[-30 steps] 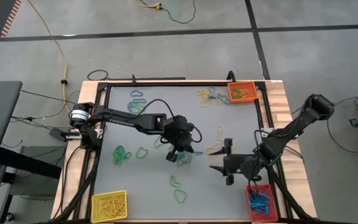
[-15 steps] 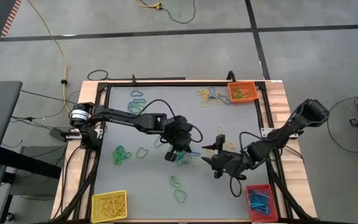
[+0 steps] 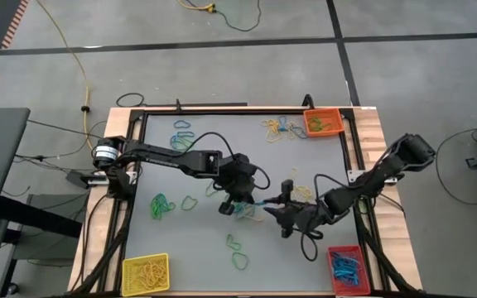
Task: Sort rubber bands into baskets
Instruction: Put the blue rubber band into the red bin
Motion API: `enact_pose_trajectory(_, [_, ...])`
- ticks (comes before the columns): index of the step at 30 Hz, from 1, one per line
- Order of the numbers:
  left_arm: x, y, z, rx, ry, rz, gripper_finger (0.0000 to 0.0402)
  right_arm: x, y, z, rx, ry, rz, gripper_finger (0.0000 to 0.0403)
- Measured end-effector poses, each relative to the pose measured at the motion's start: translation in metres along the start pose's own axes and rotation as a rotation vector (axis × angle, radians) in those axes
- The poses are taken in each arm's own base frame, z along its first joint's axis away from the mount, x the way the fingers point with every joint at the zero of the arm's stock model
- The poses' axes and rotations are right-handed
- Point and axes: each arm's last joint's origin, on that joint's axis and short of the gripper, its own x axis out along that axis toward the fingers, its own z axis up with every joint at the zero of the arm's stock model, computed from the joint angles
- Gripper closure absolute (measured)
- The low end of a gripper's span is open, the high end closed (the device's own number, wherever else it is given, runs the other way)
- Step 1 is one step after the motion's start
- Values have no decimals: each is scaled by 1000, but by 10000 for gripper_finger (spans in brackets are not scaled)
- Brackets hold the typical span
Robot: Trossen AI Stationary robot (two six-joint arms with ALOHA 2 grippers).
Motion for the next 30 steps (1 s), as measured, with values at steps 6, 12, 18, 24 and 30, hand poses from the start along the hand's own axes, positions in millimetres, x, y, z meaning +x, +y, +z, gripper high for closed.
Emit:
enact_pose_trajectory(6, [0,0,0,0,-1,0,401,1,-1,0,-1,-3,21,380])
enact_pose_trajectory(12, [1,-2,1,7,-7,-3,400,1,-1,0,5,-3,21,377])
enact_pose_trajectory(18, [5,-13,5,73,-10,-25,364,-17,1,2,10,-4,59,381])
enact_pose_trajectory(24, [9,-22,14,135,-66,-5,292,-57,-3,1,103,9,152,381])
enact_pose_trajectory(30, [10,-22,17,154,-75,67,236,-99,-8,-5,303,54,374,381])
